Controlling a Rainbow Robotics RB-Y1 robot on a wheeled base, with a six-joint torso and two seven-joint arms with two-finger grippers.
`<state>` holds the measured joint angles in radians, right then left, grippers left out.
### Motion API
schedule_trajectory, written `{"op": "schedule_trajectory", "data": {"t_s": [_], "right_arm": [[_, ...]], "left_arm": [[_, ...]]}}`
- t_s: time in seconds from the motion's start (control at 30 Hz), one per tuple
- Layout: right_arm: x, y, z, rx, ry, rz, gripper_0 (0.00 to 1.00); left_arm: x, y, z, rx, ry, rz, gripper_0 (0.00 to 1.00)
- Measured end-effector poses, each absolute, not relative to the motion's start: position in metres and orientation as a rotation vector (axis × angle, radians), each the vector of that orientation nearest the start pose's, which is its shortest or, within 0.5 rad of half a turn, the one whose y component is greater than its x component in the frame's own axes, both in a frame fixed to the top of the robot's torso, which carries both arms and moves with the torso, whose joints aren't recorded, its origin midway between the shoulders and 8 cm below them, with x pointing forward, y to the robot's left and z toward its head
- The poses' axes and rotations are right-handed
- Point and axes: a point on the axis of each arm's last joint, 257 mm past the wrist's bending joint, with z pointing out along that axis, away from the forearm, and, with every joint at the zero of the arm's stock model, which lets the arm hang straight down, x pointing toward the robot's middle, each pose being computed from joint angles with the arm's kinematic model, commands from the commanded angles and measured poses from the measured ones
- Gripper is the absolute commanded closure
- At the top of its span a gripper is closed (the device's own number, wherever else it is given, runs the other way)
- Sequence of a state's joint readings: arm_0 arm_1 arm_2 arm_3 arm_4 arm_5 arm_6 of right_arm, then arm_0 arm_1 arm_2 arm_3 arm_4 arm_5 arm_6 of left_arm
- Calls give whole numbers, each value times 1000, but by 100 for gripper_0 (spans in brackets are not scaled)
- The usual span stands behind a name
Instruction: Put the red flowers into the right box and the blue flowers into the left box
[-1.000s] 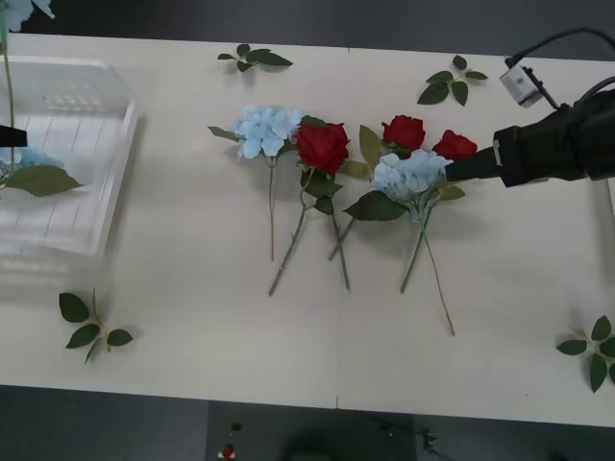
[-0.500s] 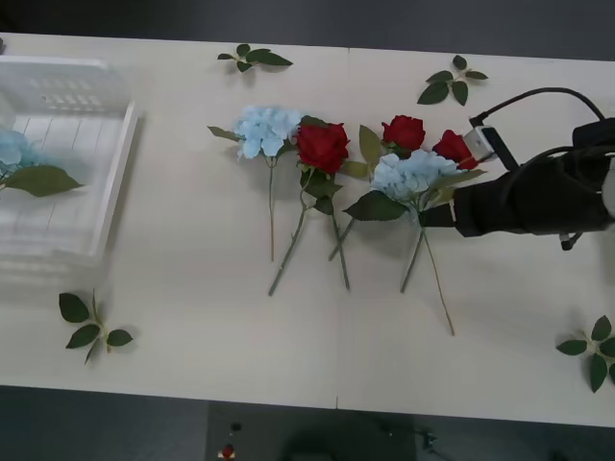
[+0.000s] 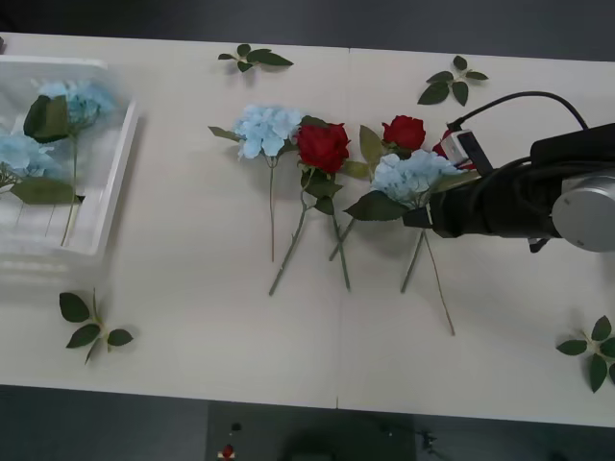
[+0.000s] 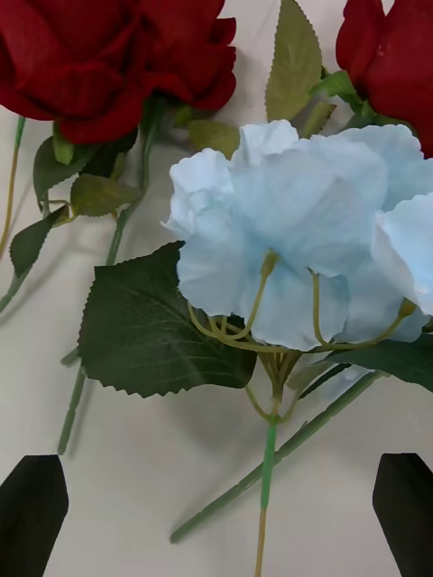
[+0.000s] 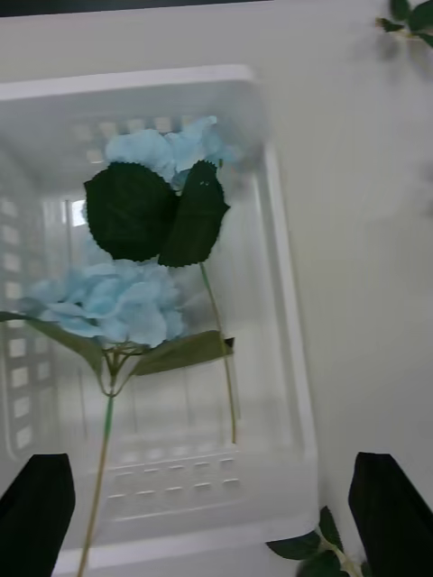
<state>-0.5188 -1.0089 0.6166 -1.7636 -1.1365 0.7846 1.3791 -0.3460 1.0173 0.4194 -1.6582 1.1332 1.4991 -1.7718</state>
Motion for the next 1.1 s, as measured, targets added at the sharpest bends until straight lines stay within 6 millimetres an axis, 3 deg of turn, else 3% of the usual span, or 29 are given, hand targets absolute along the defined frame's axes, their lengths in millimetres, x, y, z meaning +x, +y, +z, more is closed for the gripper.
{"op": "schedule_trajectory", "data": {"t_s": [0.17, 0.33, 0.47, 0.67, 0.7, 0.77, 0.8, 1.1], "right_arm": [[498, -180, -245, -544, 2326, 402, 0], [496, -177, -263, -540, 2359, 384, 0], [502, -173, -274, -451, 2378, 425, 0], [515, -175, -288, -390, 2374, 420, 0], [517, -174, -290, -384, 2373, 418, 8], [518, -173, -294, -379, 2376, 416, 84], [518, -172, -296, -377, 2377, 415, 100], [519, -173, -296, -381, 2374, 404, 100]], "left_arm": [[487, 375, -69, 408, 2300, -264, 0], [508, 300, -97, 501, 2270, -380, 0], [526, 250, -126, 568, 2240, -380, 0], [544, 191, -165, 628, 2182, -326, 0], [546, 184, -170, 636, 2175, -309, 0], [548, 169, -179, 649, 2170, -290, 0], [549, 162, -183, 649, 2169, -289, 0], [563, 120, -199, 604, 2126, -161, 0]]}}
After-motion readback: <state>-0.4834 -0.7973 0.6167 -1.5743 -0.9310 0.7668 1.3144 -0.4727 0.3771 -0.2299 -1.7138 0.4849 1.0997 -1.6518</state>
